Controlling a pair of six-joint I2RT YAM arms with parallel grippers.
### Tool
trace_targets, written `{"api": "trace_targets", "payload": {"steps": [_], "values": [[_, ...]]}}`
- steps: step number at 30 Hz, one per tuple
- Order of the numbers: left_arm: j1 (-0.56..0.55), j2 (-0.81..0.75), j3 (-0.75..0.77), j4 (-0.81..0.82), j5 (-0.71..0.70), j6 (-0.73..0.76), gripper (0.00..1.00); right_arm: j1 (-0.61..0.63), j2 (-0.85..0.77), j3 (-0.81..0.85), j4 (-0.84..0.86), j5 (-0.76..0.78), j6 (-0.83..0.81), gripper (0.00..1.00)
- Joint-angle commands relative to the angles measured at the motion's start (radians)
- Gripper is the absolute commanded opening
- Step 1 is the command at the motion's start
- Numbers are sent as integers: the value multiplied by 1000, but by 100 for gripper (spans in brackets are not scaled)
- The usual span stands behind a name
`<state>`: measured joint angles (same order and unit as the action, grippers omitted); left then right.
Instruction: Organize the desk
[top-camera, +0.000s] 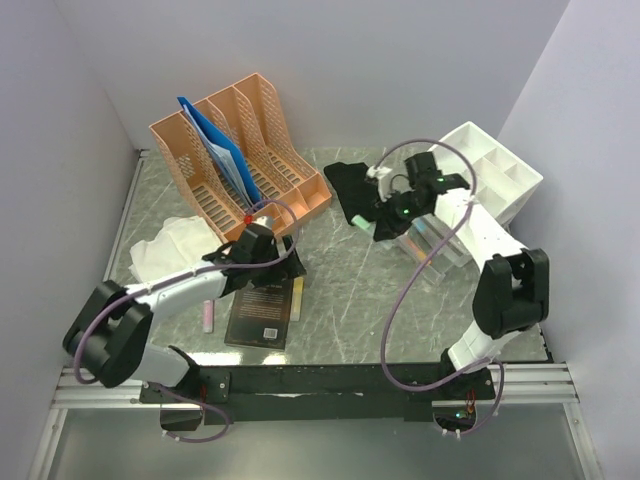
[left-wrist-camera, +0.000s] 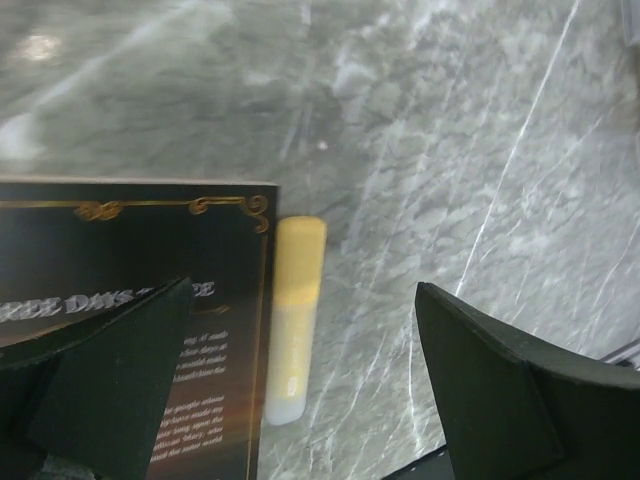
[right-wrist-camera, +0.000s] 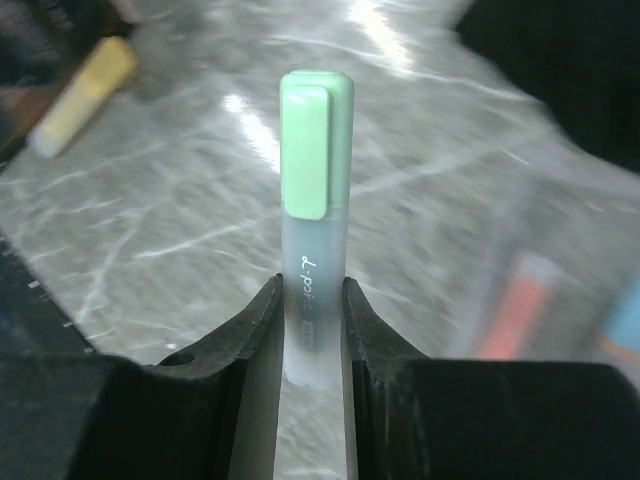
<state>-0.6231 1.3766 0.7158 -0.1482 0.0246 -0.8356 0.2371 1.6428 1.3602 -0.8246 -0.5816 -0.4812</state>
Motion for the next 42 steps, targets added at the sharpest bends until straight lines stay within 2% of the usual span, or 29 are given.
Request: {"api": "trace_targets", "payload": {"steps": [1,7,11,17,23,28,33,42], "values": [[-39,51,94,3,63,88,99,-126,-75,-18,25,78,-19,0],[-104,151,174,-30,74,130,99,-209,-81,-81,94,235,-28,1],[-138,219,215,-71,43,148,99,-211,-61,-96,136,282,-22,8],[-168,269,260,-129,-3,148,96,-211,-20,-79,160,342,-11,36],[-181,288,278,-165,-22,144,93,-209,-29,-82,151,309,-10,49],[-193,276,294,-186,-53,148,93,-206,-55,-95,130,249,-7,50],[-199,239,289,-203,-77,142,93,-196,-103,-98,91,102,-20,50],[-207,228,261,-254,-83,115,89,-159,-121,-115,107,26,32,50]]}}
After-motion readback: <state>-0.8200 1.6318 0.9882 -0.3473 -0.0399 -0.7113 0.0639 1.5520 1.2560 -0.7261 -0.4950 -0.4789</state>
